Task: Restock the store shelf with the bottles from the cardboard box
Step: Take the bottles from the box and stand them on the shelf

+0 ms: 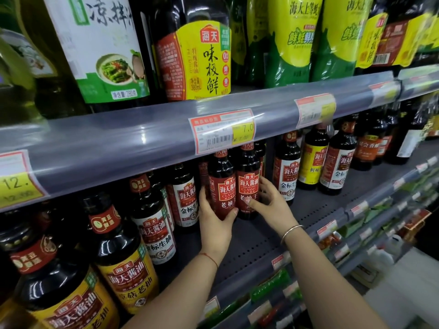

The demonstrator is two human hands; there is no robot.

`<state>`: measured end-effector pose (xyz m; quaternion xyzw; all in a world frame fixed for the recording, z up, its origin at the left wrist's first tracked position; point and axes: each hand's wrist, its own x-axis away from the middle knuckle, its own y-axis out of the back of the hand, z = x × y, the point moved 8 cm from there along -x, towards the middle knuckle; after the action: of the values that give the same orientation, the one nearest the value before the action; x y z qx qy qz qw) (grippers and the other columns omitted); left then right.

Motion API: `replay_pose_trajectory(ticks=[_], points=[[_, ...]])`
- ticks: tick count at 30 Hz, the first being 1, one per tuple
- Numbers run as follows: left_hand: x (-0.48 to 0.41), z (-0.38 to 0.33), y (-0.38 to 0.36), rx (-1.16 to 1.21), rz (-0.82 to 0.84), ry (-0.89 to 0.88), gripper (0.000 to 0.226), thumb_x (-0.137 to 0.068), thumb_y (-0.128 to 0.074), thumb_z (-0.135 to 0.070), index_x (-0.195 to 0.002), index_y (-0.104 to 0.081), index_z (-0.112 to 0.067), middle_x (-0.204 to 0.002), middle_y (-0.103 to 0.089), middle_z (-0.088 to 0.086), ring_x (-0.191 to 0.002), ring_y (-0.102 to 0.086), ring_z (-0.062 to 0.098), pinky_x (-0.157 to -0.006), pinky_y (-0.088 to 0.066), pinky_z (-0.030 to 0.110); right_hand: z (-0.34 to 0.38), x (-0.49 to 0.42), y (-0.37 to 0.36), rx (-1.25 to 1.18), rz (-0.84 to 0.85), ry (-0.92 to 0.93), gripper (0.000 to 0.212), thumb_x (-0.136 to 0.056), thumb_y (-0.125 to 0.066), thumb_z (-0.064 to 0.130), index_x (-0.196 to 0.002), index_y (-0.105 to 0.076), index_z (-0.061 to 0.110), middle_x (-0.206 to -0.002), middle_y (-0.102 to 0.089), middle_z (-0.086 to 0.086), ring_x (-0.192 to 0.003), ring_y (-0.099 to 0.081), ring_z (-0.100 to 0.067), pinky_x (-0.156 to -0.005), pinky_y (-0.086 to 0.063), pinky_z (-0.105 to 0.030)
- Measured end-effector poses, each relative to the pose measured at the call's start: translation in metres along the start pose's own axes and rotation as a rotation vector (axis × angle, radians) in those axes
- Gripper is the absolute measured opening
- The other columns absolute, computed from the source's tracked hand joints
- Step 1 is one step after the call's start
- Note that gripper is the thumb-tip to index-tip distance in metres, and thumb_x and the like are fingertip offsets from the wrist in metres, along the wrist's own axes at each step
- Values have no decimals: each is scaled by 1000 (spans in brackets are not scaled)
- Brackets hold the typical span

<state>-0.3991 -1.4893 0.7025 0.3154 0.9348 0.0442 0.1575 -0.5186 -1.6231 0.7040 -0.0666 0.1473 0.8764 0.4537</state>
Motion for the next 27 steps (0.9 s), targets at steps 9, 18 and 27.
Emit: replay_pose_trajectory(ticks=[9,18,27], points=[[60,-46,10,-8,23,-172,69,-83,-70,-25,-139,-32,-34,-132,-44,-9,-123,-43,2,-105,-37,21,27,69,35,-33,-263,-30,44,-82,-70,18,-124,-56,23,-115,-63,5,-104,-60,-4,-89,-49,-19],[164,-13,-81,-234,720,-357,48,-91,-57,-35,-136,-46,-22,-138,-43,-7,-125,-41,0,-104,-33,12,-16,223,75,303,-554,-154,27,-82,-69,22,-108,-64,15,-106,-66,-2,-94,-60,-1,-85,-47,-14],[303,138,-160,-528,1311,-483,43,-91,-52,-31,-129,-54,-9,-130,-56,10,-123,-50,27,-106,-39,34,-165,399,86,709,-569,-604,29,-83,-68,19,-109,-65,6,-104,-65,-12,-98,-63,-28,-86,-52,-40]])
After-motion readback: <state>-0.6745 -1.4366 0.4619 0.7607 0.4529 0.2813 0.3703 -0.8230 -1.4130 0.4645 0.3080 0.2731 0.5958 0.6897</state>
